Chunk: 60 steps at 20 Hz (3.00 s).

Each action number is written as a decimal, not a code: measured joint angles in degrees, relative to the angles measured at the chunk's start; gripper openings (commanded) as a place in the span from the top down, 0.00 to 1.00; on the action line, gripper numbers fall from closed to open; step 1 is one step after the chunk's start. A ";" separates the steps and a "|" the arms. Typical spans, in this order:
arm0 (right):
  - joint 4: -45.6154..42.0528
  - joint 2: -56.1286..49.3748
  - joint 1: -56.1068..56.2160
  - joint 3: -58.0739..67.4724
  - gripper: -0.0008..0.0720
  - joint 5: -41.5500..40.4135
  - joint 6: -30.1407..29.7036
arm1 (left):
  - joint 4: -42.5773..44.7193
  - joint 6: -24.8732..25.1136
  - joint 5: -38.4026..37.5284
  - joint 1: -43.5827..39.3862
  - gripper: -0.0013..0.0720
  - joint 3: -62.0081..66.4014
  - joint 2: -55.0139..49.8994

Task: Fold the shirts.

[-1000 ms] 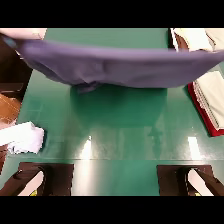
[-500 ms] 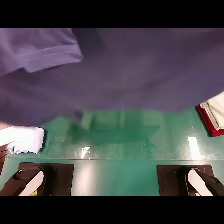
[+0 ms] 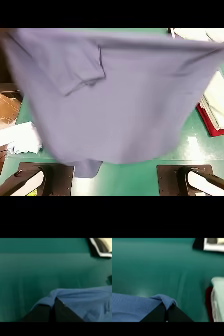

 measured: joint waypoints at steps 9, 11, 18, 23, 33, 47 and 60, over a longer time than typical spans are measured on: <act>-5.79 -32.35 5.05 9.75 0.96 -1.55 1.92 | -0.72 4.26 7.06 0.00 0.94 -5.79 -29.90; -5.95 -35.60 5.25 11.98 0.96 -3.37 1.99 | -0.90 4.74 9.55 -0.02 0.94 -4.74 -33.14; -6.36 -34.56 4.94 3.89 0.96 -7.61 0.81 | -0.42 7.45 7.54 0.11 0.94 -4.48 -36.22; -5.31 -32.28 4.85 -4.90 0.94 -9.55 0.48 | 1.33 8.15 5.51 0.11 0.94 -9.31 -36.54; 3.13 -27.61 2.36 -10.25 0.45 -7.52 0.11 | 5.51 4.66 0.42 0.17 0.30 -16.20 -32.94; 4.26 -0.66 -0.79 -36.52 0.45 -13.64 -2.16 | 5.97 -6.05 0.00 0.15 0.30 -65.48 8.79; 5.29 0.79 -4.48 -39.32 0.45 -10.21 -3.02 | -8.37 -1.25 8.35 0.13 0.94 -74.51 11.74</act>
